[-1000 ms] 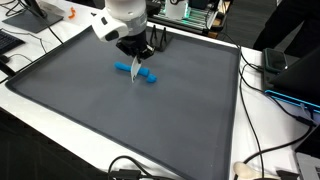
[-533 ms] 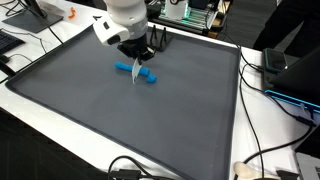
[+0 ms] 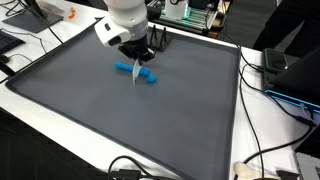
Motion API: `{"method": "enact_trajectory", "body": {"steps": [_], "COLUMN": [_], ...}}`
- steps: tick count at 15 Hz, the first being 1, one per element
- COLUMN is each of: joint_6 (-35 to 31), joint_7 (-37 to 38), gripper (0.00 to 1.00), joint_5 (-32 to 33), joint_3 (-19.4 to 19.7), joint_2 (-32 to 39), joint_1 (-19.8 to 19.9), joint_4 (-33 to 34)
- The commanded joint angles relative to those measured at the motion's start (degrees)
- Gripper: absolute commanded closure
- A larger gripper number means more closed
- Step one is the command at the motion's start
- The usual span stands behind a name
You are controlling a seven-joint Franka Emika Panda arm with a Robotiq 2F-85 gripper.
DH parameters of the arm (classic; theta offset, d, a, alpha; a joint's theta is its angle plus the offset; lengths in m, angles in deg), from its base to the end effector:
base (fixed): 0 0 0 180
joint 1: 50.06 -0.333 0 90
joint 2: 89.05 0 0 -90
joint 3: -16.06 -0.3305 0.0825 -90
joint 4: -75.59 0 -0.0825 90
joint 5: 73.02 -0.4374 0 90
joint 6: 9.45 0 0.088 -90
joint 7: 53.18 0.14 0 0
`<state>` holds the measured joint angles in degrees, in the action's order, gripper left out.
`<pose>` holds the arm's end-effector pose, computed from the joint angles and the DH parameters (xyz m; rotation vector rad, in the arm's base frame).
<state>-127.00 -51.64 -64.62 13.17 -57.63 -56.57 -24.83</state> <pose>0.6680 0.0971 0.1851 2.9859 0.3255 -0.3586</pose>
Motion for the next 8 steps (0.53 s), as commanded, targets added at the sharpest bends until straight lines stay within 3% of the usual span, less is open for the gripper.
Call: {"method": "enact_trajectory", "body": {"steps": [1, 8], "joint_6": [-2.23, -2.45], "joint_7": [-0.58, -1.05], "gripper": [0.99, 0.99], "joint_5": [-1.48, -2.93], "joint_3": [-0.18, -0.21], "joint_2": [0.06, -2.06], "joint_1": [0.76, 1.67], "joint_4": [-4.3, -7.57]}}
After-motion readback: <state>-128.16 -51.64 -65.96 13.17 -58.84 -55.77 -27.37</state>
